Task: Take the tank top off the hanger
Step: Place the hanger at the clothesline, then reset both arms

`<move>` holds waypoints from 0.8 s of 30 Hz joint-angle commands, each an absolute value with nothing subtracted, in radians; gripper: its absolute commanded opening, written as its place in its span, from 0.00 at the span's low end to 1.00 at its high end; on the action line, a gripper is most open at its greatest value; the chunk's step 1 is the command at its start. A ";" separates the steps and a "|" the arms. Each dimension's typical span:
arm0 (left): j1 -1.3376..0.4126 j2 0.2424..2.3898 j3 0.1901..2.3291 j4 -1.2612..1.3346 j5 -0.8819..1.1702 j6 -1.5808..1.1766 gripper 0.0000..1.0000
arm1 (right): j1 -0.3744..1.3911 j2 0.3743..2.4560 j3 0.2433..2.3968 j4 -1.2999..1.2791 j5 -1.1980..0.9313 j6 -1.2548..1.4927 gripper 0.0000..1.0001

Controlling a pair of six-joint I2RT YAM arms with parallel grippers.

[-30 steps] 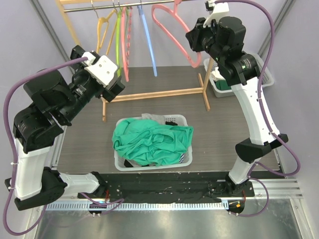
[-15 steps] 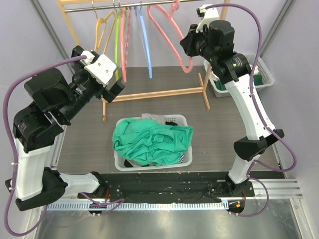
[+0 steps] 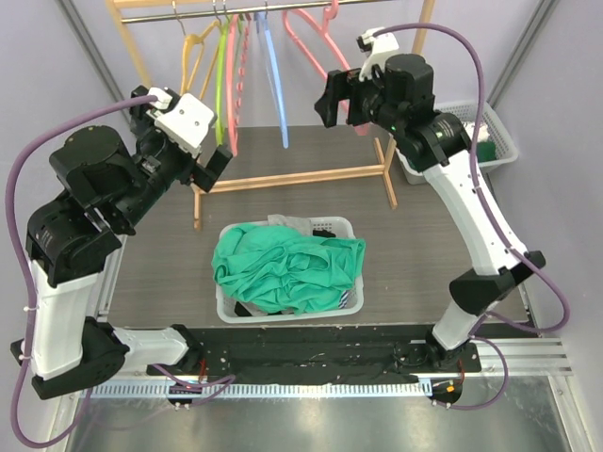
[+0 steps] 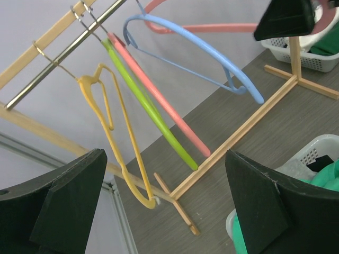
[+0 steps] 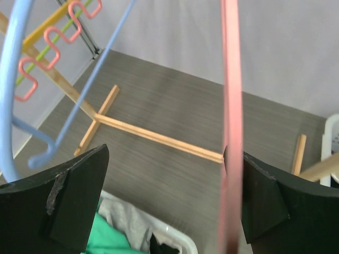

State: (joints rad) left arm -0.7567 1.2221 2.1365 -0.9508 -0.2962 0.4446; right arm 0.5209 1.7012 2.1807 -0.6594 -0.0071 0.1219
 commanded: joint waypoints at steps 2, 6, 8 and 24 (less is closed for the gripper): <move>-0.753 1.224 2.128 -1.040 -0.397 0.339 1.00 | 0.518 1.435 2.021 -0.595 -0.011 0.107 1.00; -0.738 1.158 2.056 -1.031 -0.344 0.286 1.00 | 0.518 1.304 1.864 -0.588 -0.038 0.117 1.00; -0.712 1.164 2.062 -1.066 -0.356 0.272 1.00 | 0.518 1.260 1.792 -0.589 -0.060 0.123 1.00; 0.116 1.046 1.396 -0.761 0.210 -0.054 1.00 | 0.519 0.870 1.313 -0.606 0.254 0.239 1.00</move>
